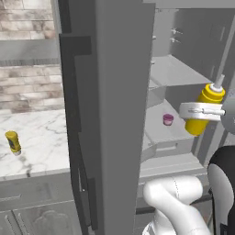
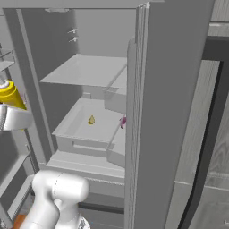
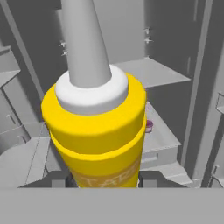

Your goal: Place the mustard and mustard from the counter to the top shelf of the fridge. If the existing items in the fridge are on the top shelf, move them to other shelves.

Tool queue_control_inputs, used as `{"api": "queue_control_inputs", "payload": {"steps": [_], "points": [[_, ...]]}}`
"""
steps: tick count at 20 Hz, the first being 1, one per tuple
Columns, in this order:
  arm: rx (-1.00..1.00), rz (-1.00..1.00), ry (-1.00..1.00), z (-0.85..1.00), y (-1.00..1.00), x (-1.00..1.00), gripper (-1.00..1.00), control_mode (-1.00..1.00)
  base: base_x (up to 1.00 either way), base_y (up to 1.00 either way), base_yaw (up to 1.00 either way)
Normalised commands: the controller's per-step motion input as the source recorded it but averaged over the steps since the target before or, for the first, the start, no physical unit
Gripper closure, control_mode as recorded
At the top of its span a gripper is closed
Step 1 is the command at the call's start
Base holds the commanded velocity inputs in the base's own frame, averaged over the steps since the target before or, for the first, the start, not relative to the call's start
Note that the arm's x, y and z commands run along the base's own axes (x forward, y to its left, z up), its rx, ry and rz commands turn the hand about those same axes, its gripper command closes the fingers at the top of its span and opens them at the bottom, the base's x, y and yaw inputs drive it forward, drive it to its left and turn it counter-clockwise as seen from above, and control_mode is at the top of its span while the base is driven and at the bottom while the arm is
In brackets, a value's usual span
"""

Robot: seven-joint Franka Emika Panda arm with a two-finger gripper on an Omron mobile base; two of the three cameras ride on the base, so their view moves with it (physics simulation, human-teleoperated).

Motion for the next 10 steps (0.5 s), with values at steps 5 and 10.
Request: {"api": "queue_control_inputs", "payload": {"steps": [5,10], "points": [[0.03,0.12,0.15,0.0,-0.32,0.86,1.0,-1.0,0.0,0.0,0.0],[0.0,0.05,0.04,0.0,-0.19,0.88,1.0,-1.0,0.0,0.0,0.0]]}}
